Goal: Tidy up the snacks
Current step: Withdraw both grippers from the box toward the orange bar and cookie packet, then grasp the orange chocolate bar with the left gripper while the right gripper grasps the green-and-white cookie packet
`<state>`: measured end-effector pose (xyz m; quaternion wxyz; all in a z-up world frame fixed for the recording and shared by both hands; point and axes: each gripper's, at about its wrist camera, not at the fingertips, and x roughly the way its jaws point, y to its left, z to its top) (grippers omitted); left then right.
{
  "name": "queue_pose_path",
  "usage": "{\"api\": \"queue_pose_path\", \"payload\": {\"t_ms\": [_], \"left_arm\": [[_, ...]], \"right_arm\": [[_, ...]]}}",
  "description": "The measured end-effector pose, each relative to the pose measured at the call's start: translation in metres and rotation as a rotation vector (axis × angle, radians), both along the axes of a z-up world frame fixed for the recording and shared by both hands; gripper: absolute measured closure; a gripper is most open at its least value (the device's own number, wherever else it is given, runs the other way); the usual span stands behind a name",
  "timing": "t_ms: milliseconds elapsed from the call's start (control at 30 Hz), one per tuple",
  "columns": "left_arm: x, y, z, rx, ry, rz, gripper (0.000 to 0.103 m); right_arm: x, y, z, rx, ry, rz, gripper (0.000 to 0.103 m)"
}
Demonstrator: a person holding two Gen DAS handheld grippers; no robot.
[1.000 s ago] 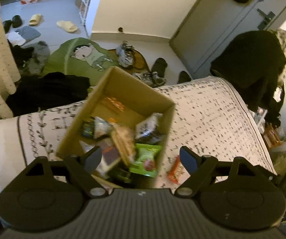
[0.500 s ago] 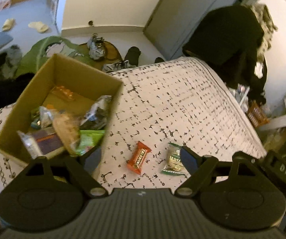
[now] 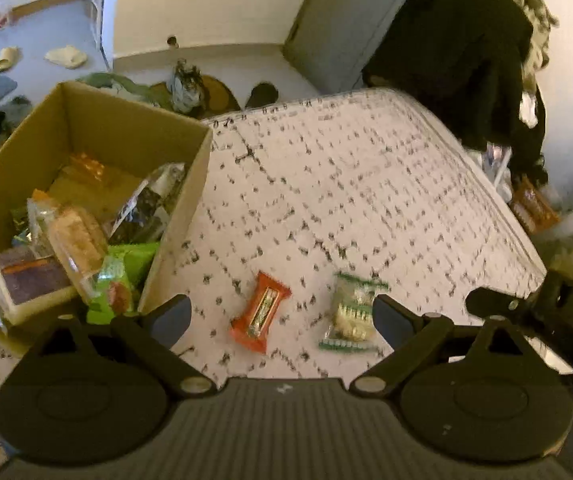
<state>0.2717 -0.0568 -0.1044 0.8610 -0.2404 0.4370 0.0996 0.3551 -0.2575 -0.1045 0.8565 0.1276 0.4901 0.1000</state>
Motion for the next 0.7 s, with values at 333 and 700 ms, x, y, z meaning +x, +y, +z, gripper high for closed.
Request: {"api": "queue_pose_path", "payload": {"t_ms": [333,700], "left_arm": [[0.023,-0.010,-0.039,-0.014,0.040,-0.026,0.035],[0.040,-0.009,-0.080,0.039,0.090,-0.026,0.048]], "right_arm": [[0.023,0.019,-0.031,-0.007,0.051,0.042,0.017],[0.042,0.046,-0.065,-0.076,0.116,0.091,0.015]]}}
